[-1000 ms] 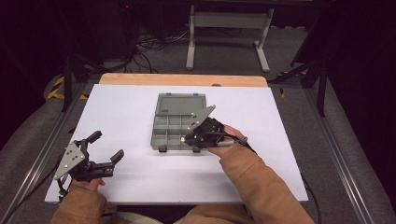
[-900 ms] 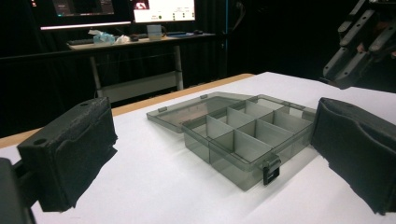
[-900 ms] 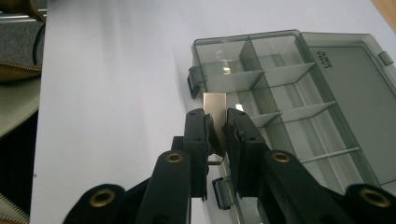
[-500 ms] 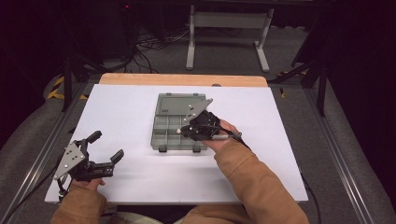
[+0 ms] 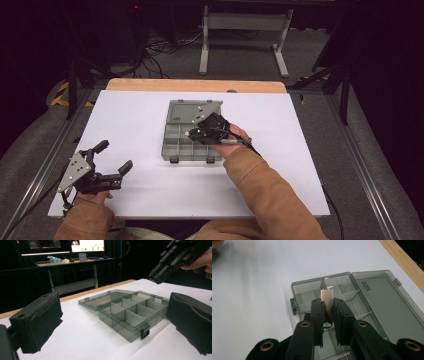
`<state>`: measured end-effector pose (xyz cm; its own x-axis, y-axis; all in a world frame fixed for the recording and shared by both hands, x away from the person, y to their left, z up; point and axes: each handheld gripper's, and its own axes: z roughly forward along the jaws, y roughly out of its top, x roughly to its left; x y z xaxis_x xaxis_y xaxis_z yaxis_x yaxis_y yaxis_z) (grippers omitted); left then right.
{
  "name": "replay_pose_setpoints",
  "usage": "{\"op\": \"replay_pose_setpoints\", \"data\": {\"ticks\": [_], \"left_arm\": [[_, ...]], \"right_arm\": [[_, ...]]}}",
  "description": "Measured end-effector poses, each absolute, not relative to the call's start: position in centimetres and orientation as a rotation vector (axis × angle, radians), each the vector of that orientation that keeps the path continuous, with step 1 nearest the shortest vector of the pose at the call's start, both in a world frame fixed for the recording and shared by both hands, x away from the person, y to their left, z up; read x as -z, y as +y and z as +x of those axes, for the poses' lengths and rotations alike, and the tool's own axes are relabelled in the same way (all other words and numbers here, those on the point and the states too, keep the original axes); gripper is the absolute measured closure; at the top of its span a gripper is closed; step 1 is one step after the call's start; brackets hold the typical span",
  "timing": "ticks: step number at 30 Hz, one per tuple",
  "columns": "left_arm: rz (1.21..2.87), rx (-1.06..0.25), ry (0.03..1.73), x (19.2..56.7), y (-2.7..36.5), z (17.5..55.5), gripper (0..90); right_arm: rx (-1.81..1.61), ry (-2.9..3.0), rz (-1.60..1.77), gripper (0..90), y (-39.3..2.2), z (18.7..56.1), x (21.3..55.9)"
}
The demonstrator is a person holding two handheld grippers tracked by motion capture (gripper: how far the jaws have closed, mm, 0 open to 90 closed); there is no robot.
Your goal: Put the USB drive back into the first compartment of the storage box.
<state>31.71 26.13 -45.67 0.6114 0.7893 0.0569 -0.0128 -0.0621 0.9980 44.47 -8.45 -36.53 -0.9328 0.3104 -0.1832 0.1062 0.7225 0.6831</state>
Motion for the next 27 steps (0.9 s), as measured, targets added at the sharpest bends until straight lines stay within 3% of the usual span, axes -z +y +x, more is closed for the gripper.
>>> {"op": "replay_pose_setpoints", "data": {"ticks": [27], "left_arm": [[1.495,-0.745,0.688,45.7,26.2,31.7,1.0]], "right_arm": [[-1.050,2.626,0.370,78.8,-4.8,48.2,38.6]]}}
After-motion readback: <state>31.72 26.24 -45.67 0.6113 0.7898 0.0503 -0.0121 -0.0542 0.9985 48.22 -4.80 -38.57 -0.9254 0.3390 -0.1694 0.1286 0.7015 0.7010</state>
